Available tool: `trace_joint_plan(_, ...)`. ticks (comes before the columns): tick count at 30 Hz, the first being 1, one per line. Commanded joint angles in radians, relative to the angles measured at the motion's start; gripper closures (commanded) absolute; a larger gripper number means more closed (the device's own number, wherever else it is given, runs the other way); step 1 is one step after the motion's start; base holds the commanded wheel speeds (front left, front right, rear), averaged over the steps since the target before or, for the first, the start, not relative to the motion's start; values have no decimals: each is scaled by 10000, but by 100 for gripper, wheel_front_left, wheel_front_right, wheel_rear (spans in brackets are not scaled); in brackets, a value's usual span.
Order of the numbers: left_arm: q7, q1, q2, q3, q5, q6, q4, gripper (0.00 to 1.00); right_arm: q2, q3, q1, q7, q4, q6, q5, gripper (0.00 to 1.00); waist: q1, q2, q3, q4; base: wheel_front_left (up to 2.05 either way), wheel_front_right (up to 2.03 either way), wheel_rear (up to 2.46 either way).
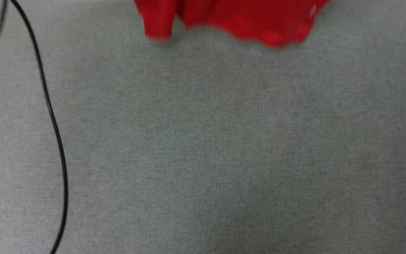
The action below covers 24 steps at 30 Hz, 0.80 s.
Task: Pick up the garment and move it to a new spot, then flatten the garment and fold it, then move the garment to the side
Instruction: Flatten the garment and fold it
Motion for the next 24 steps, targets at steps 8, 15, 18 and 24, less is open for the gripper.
trace_joint_plan(8, -669, -1551, -7, 100, 118, -308, 913, 100, 164, 475, -2284, -921, 1234, -24, -379, 100, -1, 0, 1545, 1, 0, 0, 0)
trace_joint_plan(15, -981, -938, -335, 209, -319, -662, 1928, 100, 545, 972, -2280, -1601, 2229, -23, -60, 100, -1, 0, 2160, 7, 0, 0, 0)
trace_joint_plan(18, -921, -532, -510, 290, -655, -935, 2413, 100, 653, 1234, -1895, -1859, 2687, -23, 167, 100, -1, 0, 2224, -20, 0, 0, 0)
trace_joint_plan(24, -1184, 1020, -770, 587, -1605, -1419, 2982, 100, 836, 1953, -359, -2549, 3073, -21, 1019, 100, -1, 0, 1870, -63, 0, 0, 0)
